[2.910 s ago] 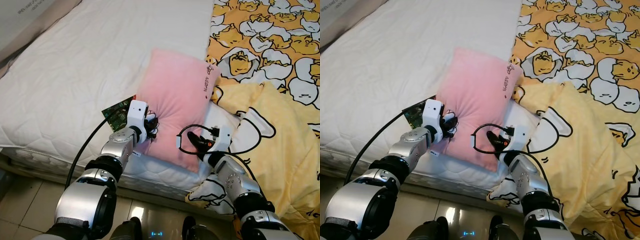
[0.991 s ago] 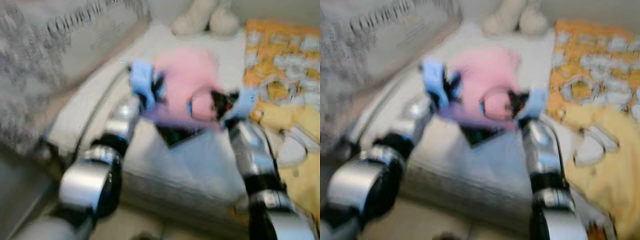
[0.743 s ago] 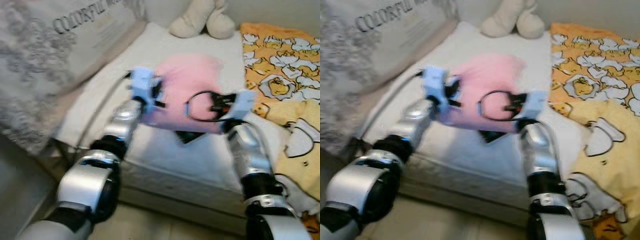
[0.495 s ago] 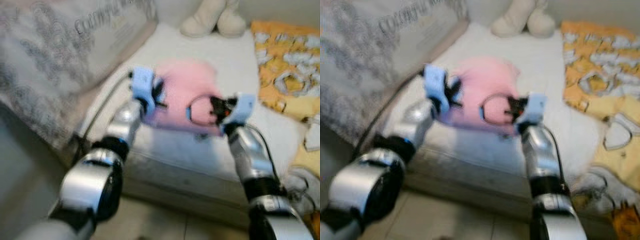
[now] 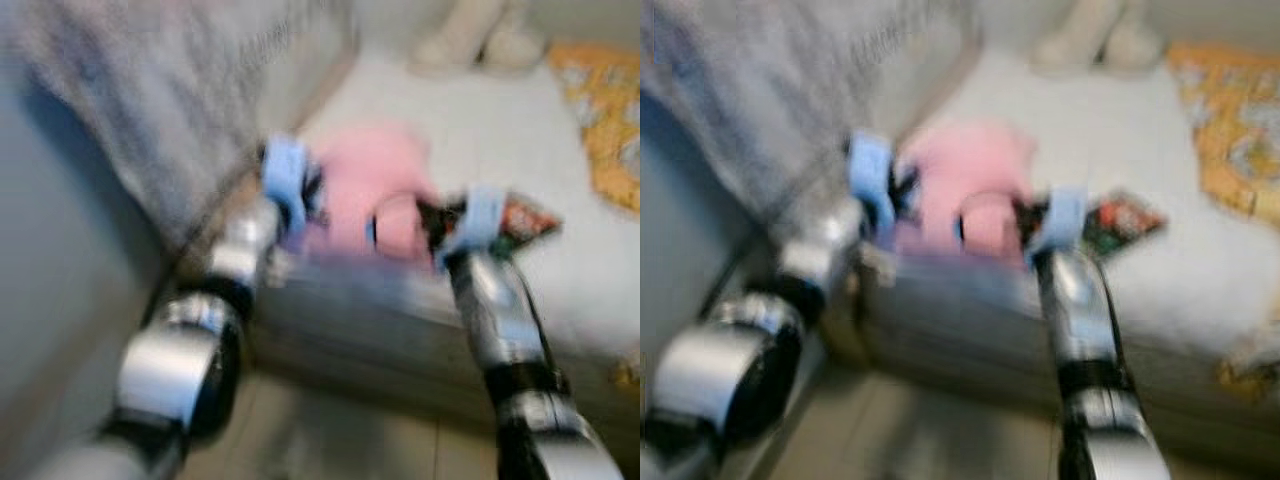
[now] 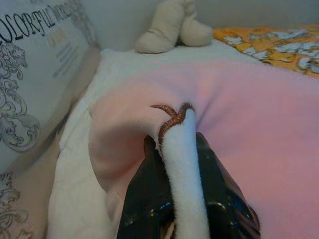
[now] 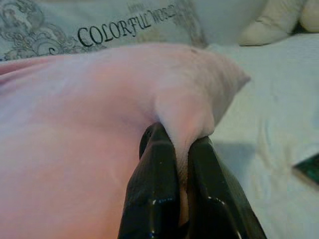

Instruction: Clean up the room

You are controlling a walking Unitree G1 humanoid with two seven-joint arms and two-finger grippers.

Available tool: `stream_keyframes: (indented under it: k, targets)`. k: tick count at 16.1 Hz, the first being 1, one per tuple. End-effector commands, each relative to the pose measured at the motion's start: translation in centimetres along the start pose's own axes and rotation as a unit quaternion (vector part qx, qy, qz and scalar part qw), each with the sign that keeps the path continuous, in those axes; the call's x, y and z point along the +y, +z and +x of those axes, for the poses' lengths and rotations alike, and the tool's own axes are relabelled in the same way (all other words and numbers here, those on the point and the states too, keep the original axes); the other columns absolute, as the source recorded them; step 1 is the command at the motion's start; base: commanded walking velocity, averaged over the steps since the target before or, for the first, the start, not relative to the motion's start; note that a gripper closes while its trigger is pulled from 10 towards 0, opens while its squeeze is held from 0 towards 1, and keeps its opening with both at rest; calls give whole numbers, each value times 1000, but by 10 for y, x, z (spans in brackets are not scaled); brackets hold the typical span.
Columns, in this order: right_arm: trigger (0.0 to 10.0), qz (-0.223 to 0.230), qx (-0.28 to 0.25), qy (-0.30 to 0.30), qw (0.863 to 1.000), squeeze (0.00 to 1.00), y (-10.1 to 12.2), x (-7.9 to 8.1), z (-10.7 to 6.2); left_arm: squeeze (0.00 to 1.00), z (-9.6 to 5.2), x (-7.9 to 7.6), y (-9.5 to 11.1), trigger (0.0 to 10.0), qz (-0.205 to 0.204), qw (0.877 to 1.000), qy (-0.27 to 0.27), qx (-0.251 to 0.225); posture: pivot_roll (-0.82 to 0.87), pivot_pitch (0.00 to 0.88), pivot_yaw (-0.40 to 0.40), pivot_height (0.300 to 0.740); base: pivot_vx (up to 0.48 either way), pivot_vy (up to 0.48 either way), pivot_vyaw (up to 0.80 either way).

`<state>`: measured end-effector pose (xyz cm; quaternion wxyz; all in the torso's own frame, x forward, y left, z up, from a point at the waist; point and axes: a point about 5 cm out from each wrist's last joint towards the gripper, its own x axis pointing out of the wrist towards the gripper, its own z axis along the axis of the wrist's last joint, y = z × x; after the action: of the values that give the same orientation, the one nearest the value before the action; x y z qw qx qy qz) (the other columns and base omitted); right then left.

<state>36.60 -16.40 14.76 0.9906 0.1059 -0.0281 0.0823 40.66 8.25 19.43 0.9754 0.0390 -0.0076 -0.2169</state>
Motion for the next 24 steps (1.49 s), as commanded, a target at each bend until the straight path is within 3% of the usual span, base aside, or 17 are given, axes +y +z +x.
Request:
stream_keyframes:
  k: [1,3,24]
  targets:
    - [10000,-1,-28,-14,1000,0,10,-1,1,0,-3,18,11,10000,12,999,28,-22,68,0,75,740,0,0,0]
    - [10000,-3,-28,-15,999,0,8,0,0,0,-2,12,11,10000,38,999,14,-22,62,0,80,740,442,0,0]
    - [10000,-4,-26,-27,999,0,8,-5,0,0,3,2,11,10000,19,1000,4,-12,51,0,81,740,445,0,0]
